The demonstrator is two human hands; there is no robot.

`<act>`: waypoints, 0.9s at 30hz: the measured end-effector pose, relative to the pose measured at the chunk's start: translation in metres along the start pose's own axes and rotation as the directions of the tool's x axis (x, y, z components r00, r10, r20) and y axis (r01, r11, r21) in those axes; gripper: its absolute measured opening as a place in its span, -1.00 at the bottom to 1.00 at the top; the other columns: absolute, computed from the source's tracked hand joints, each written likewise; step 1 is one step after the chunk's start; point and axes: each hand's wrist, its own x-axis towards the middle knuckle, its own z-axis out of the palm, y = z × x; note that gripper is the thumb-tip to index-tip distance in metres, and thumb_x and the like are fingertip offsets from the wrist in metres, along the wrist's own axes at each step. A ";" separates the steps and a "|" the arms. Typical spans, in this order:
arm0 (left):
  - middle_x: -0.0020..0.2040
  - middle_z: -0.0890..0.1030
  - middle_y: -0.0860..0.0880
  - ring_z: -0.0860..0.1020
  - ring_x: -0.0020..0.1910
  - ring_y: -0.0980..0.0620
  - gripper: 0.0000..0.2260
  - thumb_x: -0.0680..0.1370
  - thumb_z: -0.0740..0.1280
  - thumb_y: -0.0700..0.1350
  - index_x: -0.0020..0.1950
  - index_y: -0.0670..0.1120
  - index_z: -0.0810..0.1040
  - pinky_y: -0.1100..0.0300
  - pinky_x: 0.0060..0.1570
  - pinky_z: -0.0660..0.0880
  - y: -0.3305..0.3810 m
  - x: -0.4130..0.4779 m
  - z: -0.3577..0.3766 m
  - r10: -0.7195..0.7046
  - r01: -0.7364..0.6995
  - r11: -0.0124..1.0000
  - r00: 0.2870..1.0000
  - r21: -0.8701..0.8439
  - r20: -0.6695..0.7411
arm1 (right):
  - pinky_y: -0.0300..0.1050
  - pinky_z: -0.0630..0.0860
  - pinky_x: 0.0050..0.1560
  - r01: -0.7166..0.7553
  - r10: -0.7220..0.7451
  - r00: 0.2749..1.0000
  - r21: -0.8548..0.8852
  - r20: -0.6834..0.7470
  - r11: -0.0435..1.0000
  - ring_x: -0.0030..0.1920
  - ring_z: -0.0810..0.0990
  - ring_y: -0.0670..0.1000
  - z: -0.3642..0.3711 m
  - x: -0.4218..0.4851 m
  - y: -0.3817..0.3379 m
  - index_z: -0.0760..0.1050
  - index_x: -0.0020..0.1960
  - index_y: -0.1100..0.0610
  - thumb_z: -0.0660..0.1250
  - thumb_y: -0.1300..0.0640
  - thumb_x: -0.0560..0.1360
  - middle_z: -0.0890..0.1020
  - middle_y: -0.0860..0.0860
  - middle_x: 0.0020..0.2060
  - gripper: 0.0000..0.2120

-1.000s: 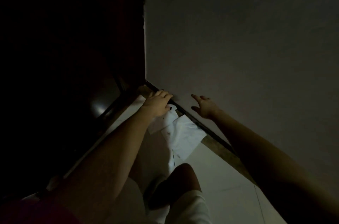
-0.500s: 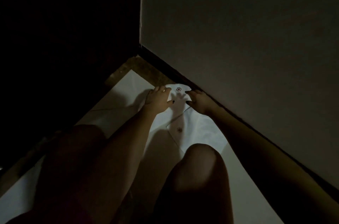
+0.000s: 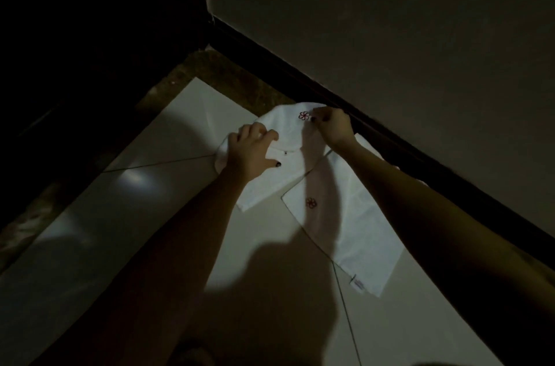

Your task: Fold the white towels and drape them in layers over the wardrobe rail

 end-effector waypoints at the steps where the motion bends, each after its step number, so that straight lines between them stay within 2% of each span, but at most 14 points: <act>1: 0.28 0.39 -0.05 0.35 0.27 -0.11 -0.47 0.41 0.42 0.25 0.31 0.10 0.42 0.01 0.15 0.30 -0.003 0.003 0.001 0.009 -0.009 1.000 1.000 -0.027 -0.013 | -0.20 0.41 0.23 0.003 -0.002 1.000 0.018 -0.030 1.000 0.25 0.55 0.13 -0.001 0.000 0.002 0.56 0.25 0.27 0.25 0.29 0.58 0.61 0.20 0.20 -0.73; 4: 0.14 0.46 -0.12 0.40 0.15 -0.15 -0.66 0.44 0.45 0.07 0.15 -0.02 0.52 0.05 0.06 0.28 -0.008 0.012 -0.003 0.028 -0.033 0.986 0.999 -0.162 -0.030 | -0.27 0.45 0.04 0.023 -0.020 0.996 0.036 -0.092 0.999 0.09 0.62 0.12 -0.012 -0.003 0.007 0.61 0.13 0.29 0.27 0.33 0.53 0.67 0.20 0.05 -0.77; 6: 0.00 0.52 -0.18 0.46 0.03 -0.19 -0.74 0.43 0.48 -0.06 0.04 -0.13 0.57 0.09 -0.04 0.28 -0.009 0.010 -0.011 0.057 -0.069 0.960 0.997 -0.272 -0.050 | -0.11 0.53 -0.06 -0.003 0.010 0.992 0.060 -0.123 0.998 -0.08 0.65 0.12 -0.021 -0.010 0.005 0.62 0.03 0.30 0.34 0.27 0.51 0.68 0.21 -0.09 -0.85; 8: -0.10 0.52 -0.17 0.46 -0.05 -0.15 -0.78 0.42 0.50 -0.12 -0.03 -0.18 0.57 0.14 -0.09 0.29 -0.005 0.009 -0.028 0.056 -0.059 0.913 0.998 -0.405 -0.019 | 0.09 0.58 -0.12 -0.040 0.054 0.990 0.114 -0.129 0.993 -0.22 0.63 0.15 -0.033 -0.022 -0.002 0.60 -0.08 0.37 0.35 0.28 0.50 0.65 0.25 -0.24 -0.86; 10: -0.12 0.49 -0.08 0.45 -0.06 -0.07 -0.81 0.45 0.49 -0.12 -0.05 -0.14 0.55 0.11 -0.06 0.36 0.004 0.011 -0.060 0.030 0.002 0.872 0.998 -0.490 0.058 | 0.12 0.53 -0.12 -0.035 0.045 0.992 0.085 -0.114 0.996 -0.19 0.62 0.21 -0.055 -0.035 -0.014 0.56 -0.08 0.43 0.34 0.27 0.50 0.63 0.25 -0.26 -0.82; 11: -0.13 0.49 -0.04 0.47 -0.08 -0.05 -0.83 0.45 0.49 -0.11 -0.06 -0.11 0.54 0.10 -0.06 0.40 0.009 0.012 -0.081 0.013 0.029 0.850 0.997 -0.526 0.076 | 0.04 0.50 -0.13 -0.031 0.034 0.996 0.047 -0.083 0.998 -0.16 0.61 0.18 -0.071 -0.044 -0.023 0.56 -0.04 0.40 0.34 0.25 0.52 0.62 0.23 -0.22 -0.82; 14: -0.16 0.50 -0.04 0.47 -0.18 0.01 -0.84 0.47 0.47 -0.16 -0.10 -0.09 0.49 0.17 -0.17 0.40 0.029 0.010 -0.158 -0.071 0.111 0.764 0.994 -0.636 0.087 | -0.15 0.42 -0.23 -0.014 0.013 1.000 -0.050 -0.014 0.999 -0.15 0.58 0.10 -0.127 -0.071 -0.055 0.57 0.04 0.33 0.32 0.21 0.55 0.61 0.15 -0.16 -0.82; 17: -0.22 0.49 -0.05 0.46 -0.19 0.02 -0.86 0.48 0.45 -0.22 -0.09 -0.18 0.50 0.20 -0.19 0.38 0.057 -0.006 -0.251 -0.105 0.127 0.727 0.992 -0.675 0.074 | -0.15 0.35 -0.22 0.004 -0.008 0.999 -0.086 -0.047 0.996 -0.19 0.58 0.10 -0.192 -0.105 -0.099 0.61 -0.04 0.31 0.36 0.17 0.55 0.66 0.19 -0.17 -0.81; 19: -0.31 0.47 0.00 0.45 -0.28 0.05 -0.85 0.48 0.45 -0.21 -0.11 -0.18 0.48 0.24 -0.27 0.38 0.076 -0.019 -0.318 -0.119 0.113 0.688 0.992 -0.716 0.042 | -0.12 0.35 -0.24 0.012 -0.015 0.998 -0.041 -0.062 0.999 -0.24 0.56 0.08 -0.236 -0.130 -0.136 0.61 -0.11 0.29 0.36 0.15 0.55 0.66 0.18 -0.22 -0.80; 22: -0.33 0.44 0.05 0.40 -0.36 0.18 -0.82 0.51 0.43 -0.13 -0.08 -0.17 0.46 0.40 -0.37 0.33 0.108 -0.040 -0.419 -0.109 0.098 0.698 0.994 -0.710 0.030 | -0.12 0.30 -0.18 0.043 -0.043 0.994 -0.004 -0.096 0.999 -0.14 0.48 0.06 -0.304 -0.171 -0.198 0.56 -0.07 0.31 0.34 0.16 0.56 0.53 0.13 -0.20 -0.81; 24: -0.31 0.43 0.05 0.40 -0.33 0.15 -0.81 0.54 0.40 -0.11 -0.07 -0.16 0.42 0.30 -0.30 0.34 0.129 -0.051 -0.484 -0.092 0.098 0.675 0.995 -0.731 0.049 | -0.08 0.31 -0.11 0.075 -0.071 0.987 0.022 -0.141 0.997 -0.06 0.43 0.08 -0.352 -0.196 -0.239 0.52 -0.07 0.30 0.30 0.18 0.58 0.48 0.16 -0.16 -0.83; 27: -0.22 0.45 0.09 0.48 -0.18 0.04 -0.80 0.56 0.37 -0.06 0.04 -0.11 0.41 0.17 -0.16 0.40 0.154 -0.062 -0.581 -0.080 0.078 0.668 0.996 -0.740 0.033 | -0.07 0.29 -0.23 0.063 -0.040 0.986 0.142 -0.161 0.988 -0.20 0.44 0.07 -0.425 -0.231 -0.301 0.39 -0.12 0.18 0.22 0.20 0.61 0.49 0.08 -0.26 -0.86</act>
